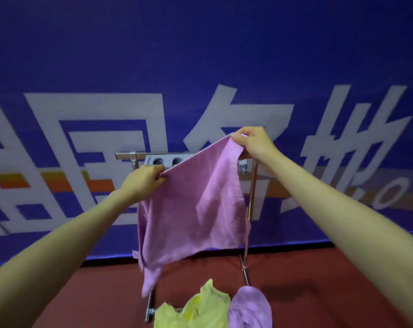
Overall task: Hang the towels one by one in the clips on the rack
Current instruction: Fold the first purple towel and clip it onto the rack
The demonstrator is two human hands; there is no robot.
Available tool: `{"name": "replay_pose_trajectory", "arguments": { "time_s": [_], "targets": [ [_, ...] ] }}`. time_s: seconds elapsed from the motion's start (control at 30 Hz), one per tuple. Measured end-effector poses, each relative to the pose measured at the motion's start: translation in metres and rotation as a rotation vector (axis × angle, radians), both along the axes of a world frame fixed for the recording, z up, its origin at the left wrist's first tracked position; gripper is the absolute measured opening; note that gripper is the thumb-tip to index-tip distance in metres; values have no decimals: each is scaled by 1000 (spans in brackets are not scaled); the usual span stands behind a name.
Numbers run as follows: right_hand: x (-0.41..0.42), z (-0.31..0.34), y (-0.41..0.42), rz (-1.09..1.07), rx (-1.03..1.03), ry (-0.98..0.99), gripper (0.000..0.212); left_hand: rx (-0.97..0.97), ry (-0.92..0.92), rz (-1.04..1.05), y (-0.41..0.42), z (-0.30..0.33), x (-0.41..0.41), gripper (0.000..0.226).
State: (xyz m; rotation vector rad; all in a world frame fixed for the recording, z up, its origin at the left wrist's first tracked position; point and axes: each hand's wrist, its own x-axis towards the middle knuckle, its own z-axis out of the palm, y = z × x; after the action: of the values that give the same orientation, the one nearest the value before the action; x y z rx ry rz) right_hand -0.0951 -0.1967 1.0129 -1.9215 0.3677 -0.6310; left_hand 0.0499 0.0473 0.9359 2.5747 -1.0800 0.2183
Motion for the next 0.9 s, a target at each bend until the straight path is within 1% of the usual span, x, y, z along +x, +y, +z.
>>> {"name": "replay_pose_trajectory", "arguments": {
  "time_s": [0.1, 0.17, 0.27, 0.37, 0.5, 0.57, 0.63, 0.7, 0.8, 0.83, 0.9],
  "targets": [
    [-1, 43, 19, 97, 142, -41, 19, -74, -10, 59, 8, 27, -4, 11],
    [0, 65, 33, 161, 231, -68, 19, -126, 34, 71, 14, 37, -9, 14],
    [1, 84, 50, 226, 373, -129, 16, -264, 183, 49, 18, 38, -23, 13],
    [0, 92, 64, 267, 486, -172, 16, -500, 387, 25, 14, 34, -45, 13],
    [-6, 99, 68, 282, 549, -201, 13, -800, 694, -77, 6, 48, -72, 22],
    [-11, 103, 67, 278, 565, -231, 13, -868, 763, -132, 3, 58, -84, 27],
    [-18, 108, 67, 282, 577, -257, 13, -832, 701, -170, -1, 63, -94, 31],
    [-25, 110, 66, 283, 576, -268, 13, -729, 580, -187, -5, 65, -98, 30],
    [-33, 111, 66, 241, 524, -285, 14, -548, 386, -124, -11, 61, -97, 19],
    [-36, 111, 64, 205, 487, -300, 18, -522, 358, -80, -12, 59, -95, 17],
    [-41, 109, 60, 133, 390, -309, 30, -548, 405, -20, -11, 55, -92, 19]
  ]
}}
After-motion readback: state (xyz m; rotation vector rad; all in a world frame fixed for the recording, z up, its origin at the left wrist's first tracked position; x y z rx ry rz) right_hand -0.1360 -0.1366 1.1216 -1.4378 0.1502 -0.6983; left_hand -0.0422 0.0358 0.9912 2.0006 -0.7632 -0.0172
